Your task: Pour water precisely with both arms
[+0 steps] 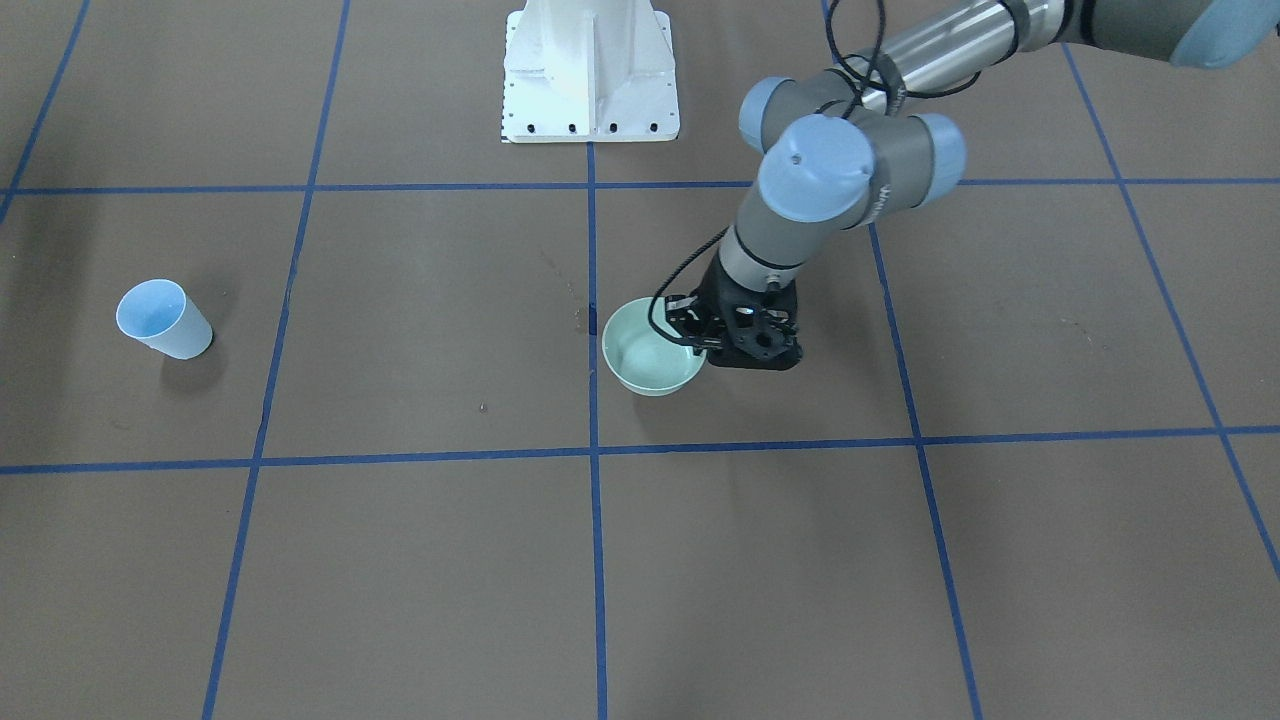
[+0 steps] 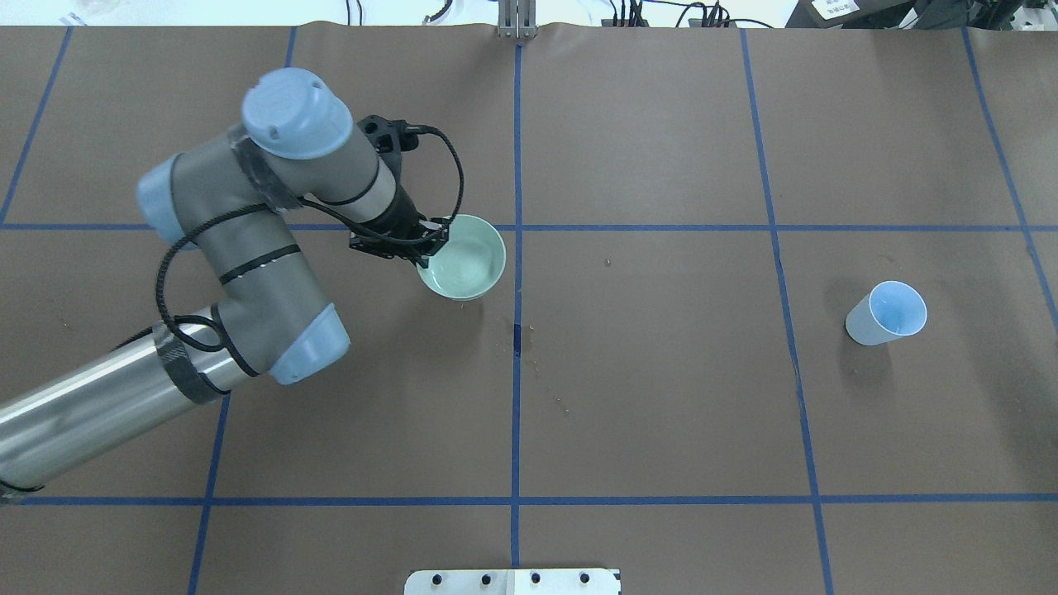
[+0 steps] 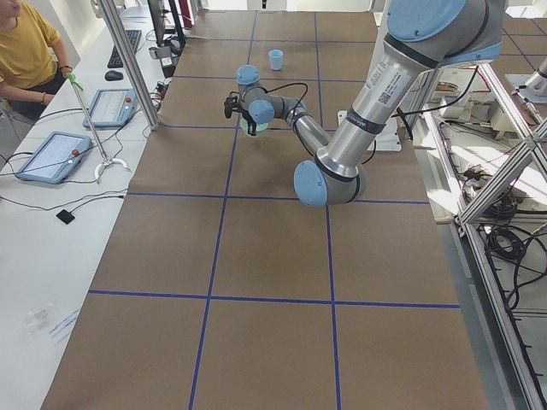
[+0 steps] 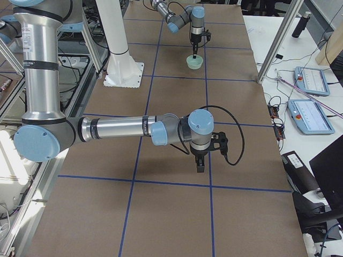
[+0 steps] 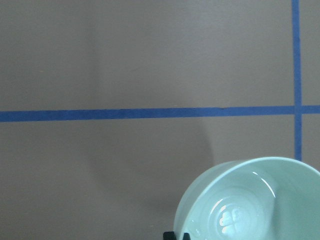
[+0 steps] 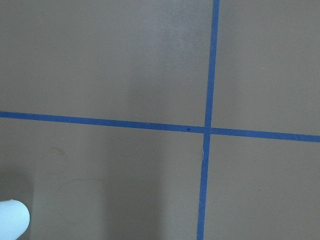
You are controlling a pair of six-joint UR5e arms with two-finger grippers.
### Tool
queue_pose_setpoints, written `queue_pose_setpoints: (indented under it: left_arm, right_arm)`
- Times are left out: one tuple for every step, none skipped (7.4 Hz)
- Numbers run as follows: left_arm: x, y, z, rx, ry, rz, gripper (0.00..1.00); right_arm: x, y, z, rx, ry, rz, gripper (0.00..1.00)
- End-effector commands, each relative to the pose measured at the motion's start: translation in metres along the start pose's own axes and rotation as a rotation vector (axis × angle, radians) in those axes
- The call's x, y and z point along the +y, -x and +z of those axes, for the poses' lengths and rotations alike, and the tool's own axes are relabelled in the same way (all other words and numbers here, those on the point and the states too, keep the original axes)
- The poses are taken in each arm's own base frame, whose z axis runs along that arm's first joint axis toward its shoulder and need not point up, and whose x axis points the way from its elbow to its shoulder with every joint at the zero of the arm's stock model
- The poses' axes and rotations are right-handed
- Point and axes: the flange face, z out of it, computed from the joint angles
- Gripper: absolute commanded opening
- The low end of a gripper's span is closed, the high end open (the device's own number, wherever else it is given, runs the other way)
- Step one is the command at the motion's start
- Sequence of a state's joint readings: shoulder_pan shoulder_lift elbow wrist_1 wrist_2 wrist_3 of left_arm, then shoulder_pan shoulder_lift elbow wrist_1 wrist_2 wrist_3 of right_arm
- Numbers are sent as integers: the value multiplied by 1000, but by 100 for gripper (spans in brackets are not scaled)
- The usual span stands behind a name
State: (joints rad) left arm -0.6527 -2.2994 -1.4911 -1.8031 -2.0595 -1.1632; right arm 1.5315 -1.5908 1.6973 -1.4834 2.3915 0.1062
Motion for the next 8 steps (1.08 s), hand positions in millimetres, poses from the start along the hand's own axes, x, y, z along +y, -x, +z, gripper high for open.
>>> queue_pose_setpoints:
  left_arm:
    - [17, -68, 36, -12, 11, 6, 0]
    - [23, -70, 44, -11, 2, 25, 0]
    - [24, -69, 49, -14, 6, 31, 0]
    - [23, -67, 49, -18, 6, 32, 33]
    - [22, -62, 50, -27, 6, 45, 62]
    - [19, -54, 51, -34, 4, 66, 80]
    - [3, -47, 34, -23, -20, 62, 98]
    - [-19, -27, 6, -17, -57, 37, 98]
  right_arm:
    - [-2, 6, -4, -1, -8, 9, 100]
    - [-2, 7, -3, -2, -7, 8, 100]
    - [-2, 7, -5, -2, -9, 9, 100]
    - [-2, 9, -5, -2, -10, 8, 100]
    - [-2, 9, -5, -3, -10, 9, 100]
    - [-2, 10, -5, -4, -10, 7, 100]
    - [-2, 10, -5, -3, -10, 5, 100]
    - [-2, 13, -4, -5, -8, 10, 100]
